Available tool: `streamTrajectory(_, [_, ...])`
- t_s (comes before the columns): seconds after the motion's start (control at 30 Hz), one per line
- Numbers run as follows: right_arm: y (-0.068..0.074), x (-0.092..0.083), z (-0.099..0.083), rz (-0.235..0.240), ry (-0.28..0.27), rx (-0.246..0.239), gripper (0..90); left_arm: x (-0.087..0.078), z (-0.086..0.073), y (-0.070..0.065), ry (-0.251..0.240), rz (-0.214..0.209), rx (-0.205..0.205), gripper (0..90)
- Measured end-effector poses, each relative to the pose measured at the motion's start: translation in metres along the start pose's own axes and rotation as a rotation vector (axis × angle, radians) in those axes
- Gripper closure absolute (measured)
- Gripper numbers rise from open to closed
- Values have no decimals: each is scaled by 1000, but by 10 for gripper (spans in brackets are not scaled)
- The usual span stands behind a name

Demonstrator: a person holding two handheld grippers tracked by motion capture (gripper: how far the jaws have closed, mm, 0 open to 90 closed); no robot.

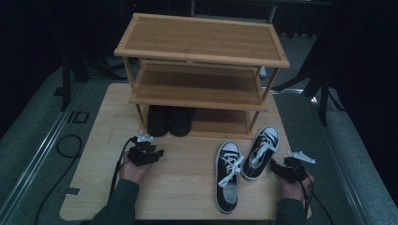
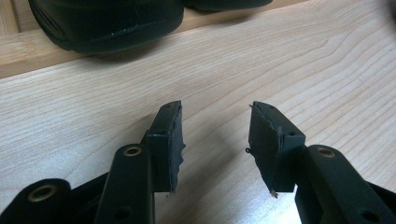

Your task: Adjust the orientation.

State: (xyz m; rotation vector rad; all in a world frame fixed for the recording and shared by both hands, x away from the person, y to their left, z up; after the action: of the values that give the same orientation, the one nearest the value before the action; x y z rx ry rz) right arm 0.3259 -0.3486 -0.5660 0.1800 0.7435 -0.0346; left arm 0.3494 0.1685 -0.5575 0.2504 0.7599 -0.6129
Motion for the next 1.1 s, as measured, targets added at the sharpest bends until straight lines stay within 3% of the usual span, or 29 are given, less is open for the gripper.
streamTrajectory(0.13, [-1,-2,0,16,8,-16,357,1,-1,2,2,-5,-10,542])
streamTrajectory(0.2, [-1,-8,0,38,13,-10,530,0,-1,3,0,-4,-13,542])
streamTrajectory(0.27, [-1,-11,0,45,5,-8,564,1,-1,3,2,-5,-15,542])
streamTrajectory(0.37, [0,-26,2,54,-54,1,673,3,-1,4,3,-10,-17,542])
streamTrajectory(0.47, [3,-33,5,40,-68,-13,711,3,-2,5,3,-17,-21,542])
streamTrajectory(0.57, [11,-48,11,51,-98,-14,832,3,-2,5,3,-16,-21,543])
streamTrajectory(0.77, [25,-63,18,119,-94,-60,887,3,-2,5,2,-16,-19,543])
streamTrajectory(0.8, [32,-68,20,151,-88,-85,891,3,-2,5,3,-16,-19,542])
streamTrajectory(1.03, [58,-80,25,239,-43,-171,890,2,-2,6,5,-17,-16,541])
streamTrajectory(1.1, [71,-82,25,319,6,-204,883,2,-2,5,6,-12,-12,542])
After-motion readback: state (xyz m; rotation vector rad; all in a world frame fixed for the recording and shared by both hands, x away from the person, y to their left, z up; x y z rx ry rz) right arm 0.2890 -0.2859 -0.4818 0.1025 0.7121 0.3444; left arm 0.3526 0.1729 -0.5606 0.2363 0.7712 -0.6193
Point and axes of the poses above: each handheld gripper's, and its own axes: x roughly forward along the jaws, z roughly out of its top, y roughly to its left, the point moved 1 cm from there along x, roughly forward along the jaws, and after that the axes turned 12 degrees about x, right-handed, at the moved point
